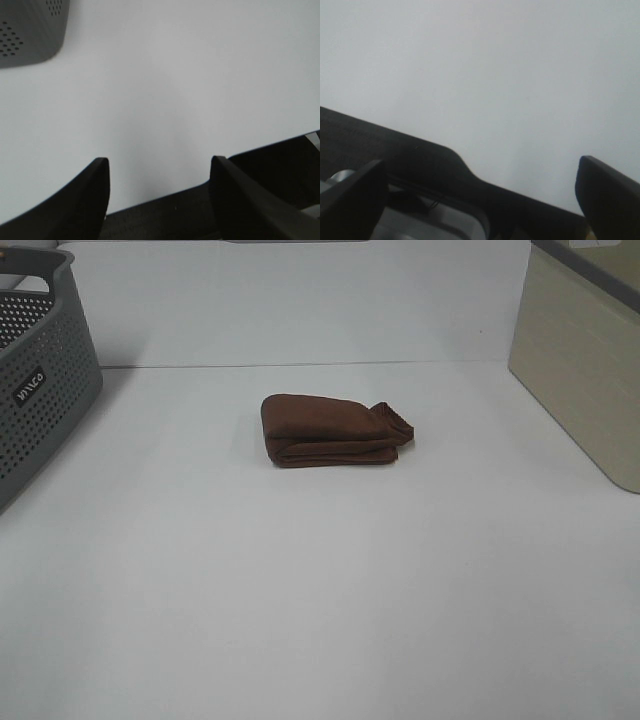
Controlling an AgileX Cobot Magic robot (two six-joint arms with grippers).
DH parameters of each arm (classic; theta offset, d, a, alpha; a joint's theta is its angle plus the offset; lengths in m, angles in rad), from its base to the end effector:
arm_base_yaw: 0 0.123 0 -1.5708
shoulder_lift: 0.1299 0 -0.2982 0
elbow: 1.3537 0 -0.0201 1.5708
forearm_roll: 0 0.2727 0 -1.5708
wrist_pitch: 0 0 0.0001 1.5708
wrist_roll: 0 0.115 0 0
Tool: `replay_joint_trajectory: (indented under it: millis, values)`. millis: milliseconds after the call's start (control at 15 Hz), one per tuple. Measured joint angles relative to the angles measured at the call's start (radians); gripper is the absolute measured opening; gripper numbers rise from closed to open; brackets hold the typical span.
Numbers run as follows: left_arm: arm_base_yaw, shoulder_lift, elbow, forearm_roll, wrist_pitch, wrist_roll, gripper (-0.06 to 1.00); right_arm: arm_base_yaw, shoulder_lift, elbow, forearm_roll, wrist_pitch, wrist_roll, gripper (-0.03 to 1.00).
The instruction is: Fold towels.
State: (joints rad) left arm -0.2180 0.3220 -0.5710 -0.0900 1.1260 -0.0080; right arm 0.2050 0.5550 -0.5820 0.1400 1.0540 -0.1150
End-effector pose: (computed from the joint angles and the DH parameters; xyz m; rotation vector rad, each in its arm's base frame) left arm 0.0598 -0.0228 0.2808 0.2419 2.3546 -0.2242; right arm 0.1003 0.0351 0.2707 -0.3633 2.4835 0.2180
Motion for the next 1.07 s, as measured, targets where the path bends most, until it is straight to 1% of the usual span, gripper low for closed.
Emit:
replay_joint_trajectory:
  millis: [67, 267, 467, 800, 933, 1067]
  values:
    - [0.000, -0.083, 0.024, 0.000, -0.035, 0.036, 0.57, 0.000, -0.167, 0.038, -0.049, -0.006, 0.000, 0.95]
    - [0.000, -0.107, 0.067, -0.026, -0.058, 0.075, 0.57, 0.000, -0.339, 0.069, -0.067, -0.003, 0.000, 0.95]
    - [0.000, -0.107, 0.071, -0.047, -0.069, 0.107, 0.57, 0.000, -0.475, 0.078, -0.081, -0.003, 0.000, 0.95]
    - [0.000, -0.107, 0.071, -0.052, -0.069, 0.160, 0.57, 0.000, -0.515, 0.080, -0.084, -0.001, 0.000, 0.95]
    - [0.000, -0.107, 0.071, -0.053, -0.069, 0.163, 0.57, 0.000, -0.515, 0.080, -0.084, -0.001, 0.000, 0.95]
    - [0.000, -0.107, 0.071, -0.057, -0.069, 0.196, 0.57, 0.000, -0.515, 0.080, -0.084, -0.001, 0.000, 0.95]
